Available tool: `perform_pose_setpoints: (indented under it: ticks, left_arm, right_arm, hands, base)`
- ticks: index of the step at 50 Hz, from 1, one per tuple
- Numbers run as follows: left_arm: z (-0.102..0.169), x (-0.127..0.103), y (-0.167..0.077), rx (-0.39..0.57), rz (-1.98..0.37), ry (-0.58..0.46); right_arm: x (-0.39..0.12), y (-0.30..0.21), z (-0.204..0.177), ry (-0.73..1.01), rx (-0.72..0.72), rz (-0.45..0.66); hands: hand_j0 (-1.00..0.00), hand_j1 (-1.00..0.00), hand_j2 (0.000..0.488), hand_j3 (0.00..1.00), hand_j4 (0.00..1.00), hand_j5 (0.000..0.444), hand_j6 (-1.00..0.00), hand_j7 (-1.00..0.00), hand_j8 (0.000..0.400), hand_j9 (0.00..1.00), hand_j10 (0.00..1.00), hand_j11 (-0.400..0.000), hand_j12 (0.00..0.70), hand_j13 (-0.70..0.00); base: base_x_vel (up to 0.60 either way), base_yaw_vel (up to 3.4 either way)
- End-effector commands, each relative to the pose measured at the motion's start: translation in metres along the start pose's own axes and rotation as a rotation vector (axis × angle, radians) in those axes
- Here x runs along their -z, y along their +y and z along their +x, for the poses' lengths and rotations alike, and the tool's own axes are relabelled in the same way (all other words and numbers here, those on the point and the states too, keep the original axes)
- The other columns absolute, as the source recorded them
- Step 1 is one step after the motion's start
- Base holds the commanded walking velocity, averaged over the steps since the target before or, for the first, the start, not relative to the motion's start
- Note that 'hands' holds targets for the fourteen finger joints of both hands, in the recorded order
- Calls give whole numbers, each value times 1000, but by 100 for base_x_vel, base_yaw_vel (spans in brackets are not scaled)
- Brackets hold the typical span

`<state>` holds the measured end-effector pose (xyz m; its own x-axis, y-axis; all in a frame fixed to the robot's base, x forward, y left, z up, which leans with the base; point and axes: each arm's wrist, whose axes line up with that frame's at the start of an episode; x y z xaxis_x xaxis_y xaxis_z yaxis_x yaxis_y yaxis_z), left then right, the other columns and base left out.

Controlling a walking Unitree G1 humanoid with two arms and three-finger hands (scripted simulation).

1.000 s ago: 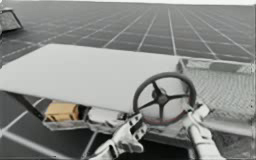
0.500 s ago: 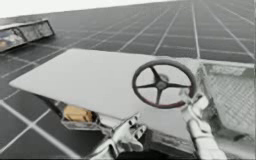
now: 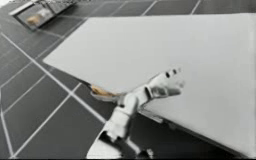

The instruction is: Pick up and drop off the object

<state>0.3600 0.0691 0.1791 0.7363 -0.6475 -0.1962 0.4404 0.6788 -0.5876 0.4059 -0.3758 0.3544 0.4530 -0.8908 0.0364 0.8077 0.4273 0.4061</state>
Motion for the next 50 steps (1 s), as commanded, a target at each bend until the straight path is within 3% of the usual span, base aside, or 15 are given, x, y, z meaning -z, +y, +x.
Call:
perform_pose_setpoints:
  ticks: [1,7,13,14,15,16,17,18,19,20,28,32,42,44,50]
  left_arm:
    - [25,2,-28,54,81,32]
    - [-9,-1,-7,8,54,-31]
    - [-46,0,6,-131,2,-56]
    - [-48,-2,4,-157,1,-69]
    - [-49,-4,5,-168,-1,-67]
    - [-52,1,9,-182,-20,-80]
    - [-51,3,10,-179,-4,-71]
    - [-54,-3,11,-182,-20,-84]
    - [-50,3,5,-169,-33,-84]
    - [-43,3,6,-153,-18,-85]
    - [-17,3,-29,-41,-11,-59]
    - [-25,-13,-32,-32,-13,-171]
    - [-117,-45,7,-252,13,-639]
    - [-137,-43,21,-301,40,-702]
    - [-105,-38,13,-292,128,-814]
  right_arm:
    - [-58,-67,86,-51,175,74]
    - [-44,-54,68,-3,146,75]
    - [60,-53,60,186,181,29]
    - [72,-49,68,213,161,6]
    - [78,-41,60,256,147,-22]
    - [80,-32,55,247,143,-25]
    - [77,-38,67,250,137,-49]
    - [80,-31,65,245,155,-72]
    - [78,-26,70,258,132,-100]
    - [73,-33,68,265,151,-105]
    - [41,-91,51,206,111,-186]
    - [37,-69,-40,108,-100,-261]
    - [48,37,-298,-347,-915,-385]
    - [74,51,-320,-344,-990,-361]
    - [96,32,-330,-317,-990,-358]
  hands:
    - [0,0,0,1000,1000,0,0,0,0,1000,1000,-400,0,-700]
    - [0,0,0,1000,1000,0,0,0,0,1000,1000,-400,0,-700]
    - [0,0,0,1000,1000,0,0,0,0,1000,1000,-400,0,-700]
    - [0,0,0,932,1000,34,0,0,0,1000,1000,-400,0,-700]
    - [0,0,0,211,978,383,0,0,0,1000,1000,-400,0,-700]
    - [0,0,0,0,190,95,0,0,0,1000,1000,-400,0,-700]
    - [0,0,0,0,0,0,0,0,0,932,1000,-400,0,-700]
    - [0,0,0,0,0,0,0,0,0,211,978,-391,0,-684]
    - [0,0,0,0,0,0,0,0,0,0,190,-76,0,-133]
    - [0,0,0,0,0,0,0,0,0,0,0,0,0,0]
    - [0,0,0,0,0,0,0,0,0,0,0,0,0,0]
    - [0,0,0,0,0,0,0,0,0,0,0,0,0,0]
    - [0,0,0,0,0,0,0,0,0,0,0,0,0,0]
    - [0,0,0,0,0,0,0,0,0,0,0,0,0,0]
    - [0,0,0,0,0,0,0,0,0,0,0,0,0,0]
  base:
    - [0,-49]
    - [0,-41]
    - [0,-17]
    - [0,-3]
    - [0,0]
    - [0,2]
    - [0,4]
    - [0,4]
    - [0,3]
    - [0,3]
    - [0,-5]
    - [0,-10]
    - [0,6]
    - [0,26]
    - [0,21]
